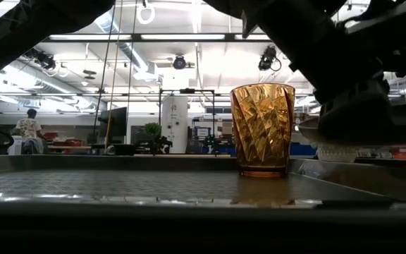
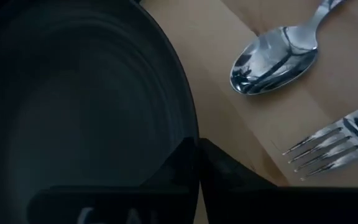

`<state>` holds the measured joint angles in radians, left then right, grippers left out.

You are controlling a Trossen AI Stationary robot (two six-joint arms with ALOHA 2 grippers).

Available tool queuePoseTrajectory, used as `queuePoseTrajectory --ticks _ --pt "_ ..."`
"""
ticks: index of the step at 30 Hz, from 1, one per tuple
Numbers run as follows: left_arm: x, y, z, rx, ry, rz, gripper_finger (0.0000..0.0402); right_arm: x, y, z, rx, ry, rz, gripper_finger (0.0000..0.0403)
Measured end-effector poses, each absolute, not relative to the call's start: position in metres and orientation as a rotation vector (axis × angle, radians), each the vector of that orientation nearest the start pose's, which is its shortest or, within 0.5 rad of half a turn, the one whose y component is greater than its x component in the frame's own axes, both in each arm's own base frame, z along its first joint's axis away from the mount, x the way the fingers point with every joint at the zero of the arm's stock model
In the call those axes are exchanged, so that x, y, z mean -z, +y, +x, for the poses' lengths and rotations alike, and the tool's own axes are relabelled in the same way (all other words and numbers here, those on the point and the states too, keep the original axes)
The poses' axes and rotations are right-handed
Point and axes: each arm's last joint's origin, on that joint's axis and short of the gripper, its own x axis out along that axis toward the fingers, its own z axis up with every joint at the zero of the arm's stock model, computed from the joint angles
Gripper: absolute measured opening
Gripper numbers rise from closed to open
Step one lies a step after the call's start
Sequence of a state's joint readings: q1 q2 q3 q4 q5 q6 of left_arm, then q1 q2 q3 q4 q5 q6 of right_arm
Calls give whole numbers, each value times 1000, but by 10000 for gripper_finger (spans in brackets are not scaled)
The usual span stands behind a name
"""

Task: Pick and place plate/cup/fork/spoon on tray
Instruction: Put the black plate on the bottom of the orange cup on the black tray

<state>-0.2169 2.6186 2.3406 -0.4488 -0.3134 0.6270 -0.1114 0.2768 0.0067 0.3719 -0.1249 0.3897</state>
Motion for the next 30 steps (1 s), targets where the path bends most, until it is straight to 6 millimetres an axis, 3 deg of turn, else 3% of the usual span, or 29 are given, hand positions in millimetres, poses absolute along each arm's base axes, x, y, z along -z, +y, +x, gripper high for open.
queuePoseTrajectory --ticks 7,16,30 --pt "-164 -118 557 148 751 729 20 -178 -9 114 -33 -98 377 20" --pt "-163 -139 551 209 749 703 20 -178 -9 114 -33 -98 377 20" --pt "-178 -163 540 310 727 663 20 -178 -9 114 -33 -98 377 20"
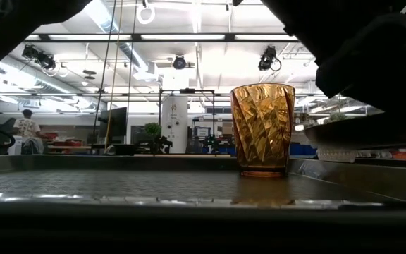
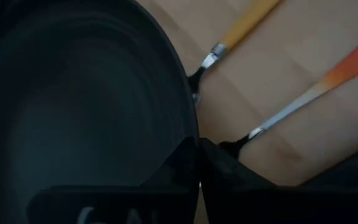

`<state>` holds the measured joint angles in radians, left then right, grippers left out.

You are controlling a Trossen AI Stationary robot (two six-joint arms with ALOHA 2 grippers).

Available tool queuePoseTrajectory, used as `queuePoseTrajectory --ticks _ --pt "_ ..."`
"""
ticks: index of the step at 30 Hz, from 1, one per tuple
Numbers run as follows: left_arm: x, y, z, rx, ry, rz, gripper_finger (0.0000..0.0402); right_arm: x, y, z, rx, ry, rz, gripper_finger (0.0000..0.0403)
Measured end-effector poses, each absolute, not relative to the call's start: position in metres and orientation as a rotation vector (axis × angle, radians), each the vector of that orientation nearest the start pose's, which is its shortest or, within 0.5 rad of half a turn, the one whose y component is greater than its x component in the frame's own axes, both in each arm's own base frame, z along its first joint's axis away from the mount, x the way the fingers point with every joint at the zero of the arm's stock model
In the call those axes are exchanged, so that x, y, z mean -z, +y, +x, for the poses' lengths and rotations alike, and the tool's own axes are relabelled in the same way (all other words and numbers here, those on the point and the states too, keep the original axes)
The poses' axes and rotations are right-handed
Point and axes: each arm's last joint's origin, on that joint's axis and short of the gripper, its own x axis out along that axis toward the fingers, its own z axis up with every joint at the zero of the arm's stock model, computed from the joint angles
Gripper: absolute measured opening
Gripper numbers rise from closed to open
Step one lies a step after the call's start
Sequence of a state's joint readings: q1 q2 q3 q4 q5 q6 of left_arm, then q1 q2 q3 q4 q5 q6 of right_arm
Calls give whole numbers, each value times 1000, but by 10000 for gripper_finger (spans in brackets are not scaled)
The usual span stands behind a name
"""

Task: Pick and place plate/cup/fork/spoon on tray
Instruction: Put the black plate on the bottom of the orange cup on the black tray

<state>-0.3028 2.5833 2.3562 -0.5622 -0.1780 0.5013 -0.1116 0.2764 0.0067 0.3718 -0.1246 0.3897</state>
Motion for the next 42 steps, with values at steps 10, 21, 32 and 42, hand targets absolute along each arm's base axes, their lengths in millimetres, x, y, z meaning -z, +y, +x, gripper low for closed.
queuePoseTrajectory --ticks 10,21,32,42 --pt "-202 -181 526 422 710 630 20 -178 -9 114 -32 -95 378 20" --pt "-212 -195 516 475 704 638 20 -178 -9 114 -31 -98 378 20" --pt "-211 -205 512 500 699 652 20 -178 -9 114 -33 -98 378 20" --pt "-211 -222 505 520 695 649 20 -178 -9 114 -33 -98 377 20"
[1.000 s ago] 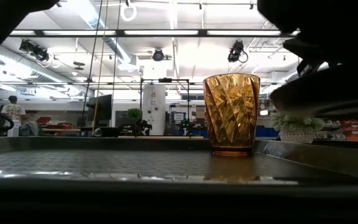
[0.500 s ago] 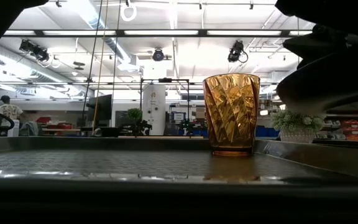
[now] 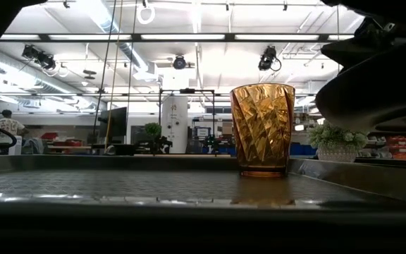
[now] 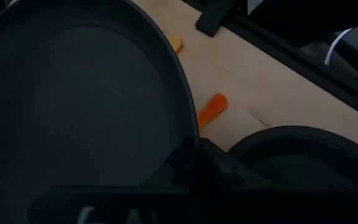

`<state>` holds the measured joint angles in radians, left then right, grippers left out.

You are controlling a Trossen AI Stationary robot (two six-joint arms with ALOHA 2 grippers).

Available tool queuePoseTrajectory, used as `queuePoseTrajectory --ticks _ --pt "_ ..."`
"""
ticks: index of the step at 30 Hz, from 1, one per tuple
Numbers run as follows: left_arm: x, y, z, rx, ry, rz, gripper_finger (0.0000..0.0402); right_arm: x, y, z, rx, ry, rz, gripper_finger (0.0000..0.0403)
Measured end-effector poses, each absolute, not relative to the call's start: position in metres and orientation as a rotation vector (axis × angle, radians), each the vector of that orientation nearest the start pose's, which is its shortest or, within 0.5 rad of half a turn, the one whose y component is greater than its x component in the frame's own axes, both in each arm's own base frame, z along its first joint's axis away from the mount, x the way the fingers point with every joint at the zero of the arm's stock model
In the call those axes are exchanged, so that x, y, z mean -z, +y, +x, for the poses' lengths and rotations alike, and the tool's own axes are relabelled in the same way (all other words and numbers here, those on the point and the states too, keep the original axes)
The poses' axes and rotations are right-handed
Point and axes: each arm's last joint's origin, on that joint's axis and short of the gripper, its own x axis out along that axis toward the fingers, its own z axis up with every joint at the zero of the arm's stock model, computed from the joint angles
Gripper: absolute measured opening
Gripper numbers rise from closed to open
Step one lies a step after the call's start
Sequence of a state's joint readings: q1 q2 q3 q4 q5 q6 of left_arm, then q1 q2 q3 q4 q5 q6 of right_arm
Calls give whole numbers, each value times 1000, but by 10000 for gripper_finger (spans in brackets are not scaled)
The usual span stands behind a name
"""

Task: Pick and place plate/cup/fork/spoon on tray
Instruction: Put the black plate on the bottom of the orange cup on the black tray

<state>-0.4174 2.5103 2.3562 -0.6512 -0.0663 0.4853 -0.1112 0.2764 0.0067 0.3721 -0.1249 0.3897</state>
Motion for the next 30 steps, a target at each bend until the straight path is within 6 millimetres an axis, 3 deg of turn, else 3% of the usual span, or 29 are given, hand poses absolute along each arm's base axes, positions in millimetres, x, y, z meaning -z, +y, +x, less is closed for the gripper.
queuePoseTrajectory --ticks 14,30 --pt "-208 -273 474 541 733 700 20 -178 -9 114 -33 -98 377 20" --pt "-208 -328 438 524 745 571 20 -178 -9 114 -33 -98 377 20"
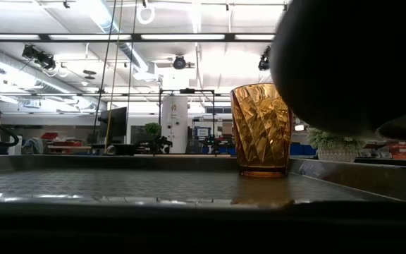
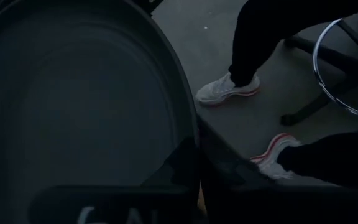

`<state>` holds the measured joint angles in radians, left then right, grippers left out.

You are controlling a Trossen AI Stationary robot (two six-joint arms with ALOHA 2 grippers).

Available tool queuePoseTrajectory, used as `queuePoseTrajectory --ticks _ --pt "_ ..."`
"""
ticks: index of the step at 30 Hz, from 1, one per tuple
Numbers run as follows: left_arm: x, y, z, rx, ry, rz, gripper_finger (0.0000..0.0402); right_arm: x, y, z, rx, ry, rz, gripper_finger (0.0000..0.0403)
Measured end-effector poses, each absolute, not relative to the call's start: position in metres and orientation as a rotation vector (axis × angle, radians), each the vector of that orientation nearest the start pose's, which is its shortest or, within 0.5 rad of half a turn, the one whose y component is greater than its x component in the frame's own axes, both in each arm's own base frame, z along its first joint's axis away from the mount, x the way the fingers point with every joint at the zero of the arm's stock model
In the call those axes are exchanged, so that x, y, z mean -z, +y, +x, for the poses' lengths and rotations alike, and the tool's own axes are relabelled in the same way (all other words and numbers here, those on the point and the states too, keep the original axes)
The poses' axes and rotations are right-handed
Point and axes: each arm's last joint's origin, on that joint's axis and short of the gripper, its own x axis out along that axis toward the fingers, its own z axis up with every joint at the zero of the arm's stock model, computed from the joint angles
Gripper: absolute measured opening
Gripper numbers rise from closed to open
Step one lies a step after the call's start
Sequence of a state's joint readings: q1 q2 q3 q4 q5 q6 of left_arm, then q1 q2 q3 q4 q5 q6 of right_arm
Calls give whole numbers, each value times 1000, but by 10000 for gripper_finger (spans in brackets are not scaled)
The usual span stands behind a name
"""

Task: Pick and place plate/cup/fork/spoon on tray
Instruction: Put the black plate on the bottom of the orange cup on the black tray

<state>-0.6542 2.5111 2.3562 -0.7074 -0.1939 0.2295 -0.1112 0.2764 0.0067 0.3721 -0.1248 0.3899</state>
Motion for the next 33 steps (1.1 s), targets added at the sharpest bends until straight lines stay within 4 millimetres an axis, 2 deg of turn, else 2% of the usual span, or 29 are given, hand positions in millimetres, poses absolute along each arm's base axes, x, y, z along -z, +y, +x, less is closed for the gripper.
queuePoseTrajectory --ticks 18,33 --pt "-207 -383 389 557 731 576 20 -178 -9 114 -33 -98 377 20" --pt "-210 -397 366 470 792 479 20 -178 -9 114 -33 -97 377 20"
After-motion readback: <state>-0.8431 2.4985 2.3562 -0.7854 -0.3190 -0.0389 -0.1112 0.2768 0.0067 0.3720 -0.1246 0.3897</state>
